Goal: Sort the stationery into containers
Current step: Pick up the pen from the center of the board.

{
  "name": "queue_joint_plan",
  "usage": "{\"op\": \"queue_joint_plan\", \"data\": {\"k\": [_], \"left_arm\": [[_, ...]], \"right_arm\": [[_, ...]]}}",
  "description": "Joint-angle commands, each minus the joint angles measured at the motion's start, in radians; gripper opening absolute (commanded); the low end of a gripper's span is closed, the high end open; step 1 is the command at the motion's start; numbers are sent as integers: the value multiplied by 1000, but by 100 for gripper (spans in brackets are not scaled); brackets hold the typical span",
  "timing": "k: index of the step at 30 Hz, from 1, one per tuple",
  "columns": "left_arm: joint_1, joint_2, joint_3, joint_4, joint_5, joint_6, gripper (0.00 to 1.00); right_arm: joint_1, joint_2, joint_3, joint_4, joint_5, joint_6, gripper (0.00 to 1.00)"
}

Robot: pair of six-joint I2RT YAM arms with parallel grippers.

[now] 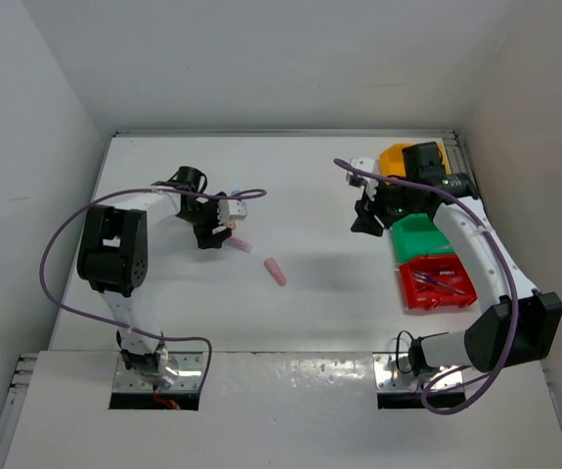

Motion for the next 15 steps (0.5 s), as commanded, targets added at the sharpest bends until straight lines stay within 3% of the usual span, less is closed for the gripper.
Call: {"op": "queue_joint_plan", "data": {"k": [1, 15], "left_arm": [[9, 40, 61, -8, 50, 45, 81], [-9, -16, -57, 4, 101, 77, 75]], "right_arm": [[6, -14, -5, -6, -33, 1, 48], [68, 1, -63, 48, -1, 4, 50]]}}
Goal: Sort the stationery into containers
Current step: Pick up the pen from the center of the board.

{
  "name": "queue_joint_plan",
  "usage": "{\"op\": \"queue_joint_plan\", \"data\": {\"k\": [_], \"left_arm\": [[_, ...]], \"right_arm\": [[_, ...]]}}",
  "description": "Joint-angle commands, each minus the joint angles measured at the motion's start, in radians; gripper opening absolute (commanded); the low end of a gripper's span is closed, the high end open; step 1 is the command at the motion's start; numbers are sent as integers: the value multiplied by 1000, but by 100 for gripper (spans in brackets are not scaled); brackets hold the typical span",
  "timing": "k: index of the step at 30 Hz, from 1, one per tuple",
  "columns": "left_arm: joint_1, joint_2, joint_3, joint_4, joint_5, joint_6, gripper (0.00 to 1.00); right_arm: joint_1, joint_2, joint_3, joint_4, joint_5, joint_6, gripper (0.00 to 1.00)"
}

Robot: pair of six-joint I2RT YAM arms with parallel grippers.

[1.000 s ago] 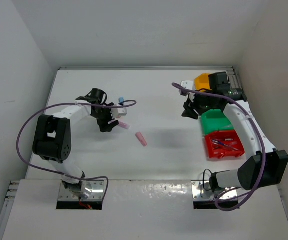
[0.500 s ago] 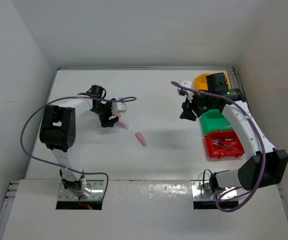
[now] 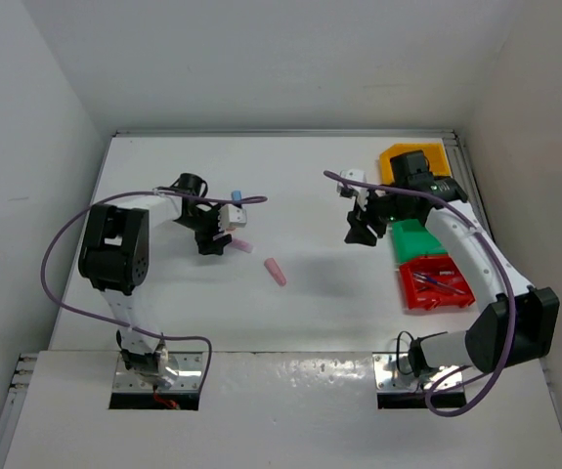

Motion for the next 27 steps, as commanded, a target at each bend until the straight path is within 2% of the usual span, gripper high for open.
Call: {"op": "queue_joint_plan", "data": {"k": [1, 3, 6, 7, 9, 12, 14, 16, 18, 24, 27], "left_arm": [[-20, -53, -41, -5, 45, 38, 75], [-26, -50, -43, -22, 38, 40, 72], [-31, -45, -38, -50, 40, 27, 61], [-34, -42, -38, -65, 40, 26, 53], [-43, -41, -40, -73, 38, 3, 49], [-49, -53, -60, -44, 38, -49, 50], [-61, -61, -79, -24, 37, -83, 62], [-75, -67, -90, 1, 31, -95, 67], [-83, -62, -95, 7, 20, -111, 69], [-104, -41, -81, -13, 17, -108, 59], [-109, -42, -81, -19, 29, -120, 43]], "right_arm": [[31, 5, 0, 31, 6, 1, 50], [42, 19, 10, 19, 15, 0, 50], [54, 20, 16, 19, 18, 4, 51], [57, 17, 18, 22, 20, 6, 51], [63, 16, 18, 28, 29, 12, 51], [76, 13, 18, 36, 35, 20, 51], [85, 13, 16, 41, 39, 24, 51], [93, 16, 15, 39, 46, 26, 51], [96, 16, 15, 42, 47, 26, 51], [102, 17, 15, 41, 52, 21, 51], [105, 20, 13, 39, 50, 18, 51]]}}
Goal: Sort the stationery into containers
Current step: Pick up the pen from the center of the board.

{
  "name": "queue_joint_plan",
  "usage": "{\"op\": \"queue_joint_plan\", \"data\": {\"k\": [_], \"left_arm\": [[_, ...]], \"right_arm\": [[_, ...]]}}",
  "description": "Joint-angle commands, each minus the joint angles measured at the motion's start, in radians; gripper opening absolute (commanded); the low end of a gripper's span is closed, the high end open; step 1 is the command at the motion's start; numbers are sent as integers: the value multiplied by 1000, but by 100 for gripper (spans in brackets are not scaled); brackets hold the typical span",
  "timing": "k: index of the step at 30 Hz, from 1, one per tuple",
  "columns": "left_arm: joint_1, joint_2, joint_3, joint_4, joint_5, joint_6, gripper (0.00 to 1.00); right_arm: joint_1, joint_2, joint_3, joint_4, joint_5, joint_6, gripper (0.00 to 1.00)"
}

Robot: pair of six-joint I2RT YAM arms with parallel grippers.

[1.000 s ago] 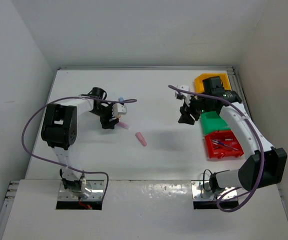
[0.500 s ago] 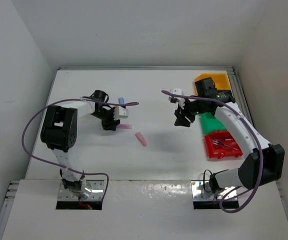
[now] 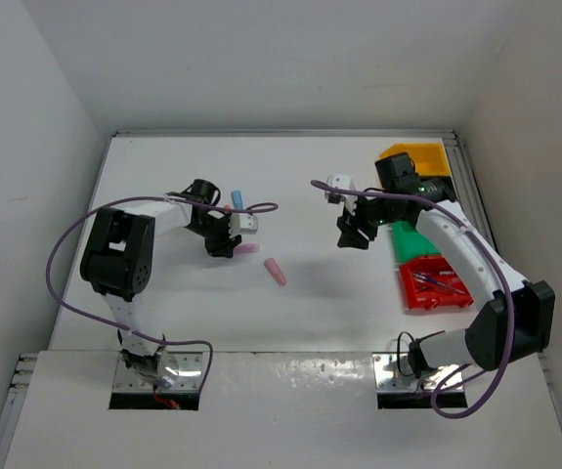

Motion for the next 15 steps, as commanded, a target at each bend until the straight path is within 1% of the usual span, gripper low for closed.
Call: {"op": "queue_joint_plan", "data": {"k": [1, 2, 3, 5, 6, 7, 8, 9, 11, 12, 14, 15], "left_arm": [[-18, 9, -6, -42, 31, -23, 39], [-18, 10, -3, -63, 38, -26, 36], [-21, 12, 0, -76, 46, -29, 29], [-18, 10, 11, -123, 81, -40, 25], [-16, 7, 23, -148, 121, -38, 23], [-13, -2, 32, -216, 153, -29, 23], [-16, -14, 41, -249, 181, -31, 22], [-18, -25, 58, -275, 246, -55, 21], [-26, -75, 76, -340, 307, -107, 19], [-29, -92, 96, -353, 369, -171, 18], [-32, -152, 104, -374, 439, -239, 15], [-32, -171, 98, -374, 494, -296, 14]], "right_arm": [[16, -2, 15, 21, -7, 4, 51], [17, -4, 15, 21, -6, 3, 51], [22, -5, 15, 21, -4, 0, 51], [34, -18, 11, 14, 2, -19, 51], [51, -24, 2, 12, 17, -28, 51], [62, -42, -3, 17, 28, -46, 51], [75, -54, -14, 21, 42, -60, 52], [115, -65, -32, 29, 84, -79, 53], [166, -97, -46, 61, 146, -119, 54], [218, -105, -49, 73, 189, -125, 55], [267, -116, -45, 103, 221, -129, 55], [316, -117, -41, 132, 256, -126, 55]]}}
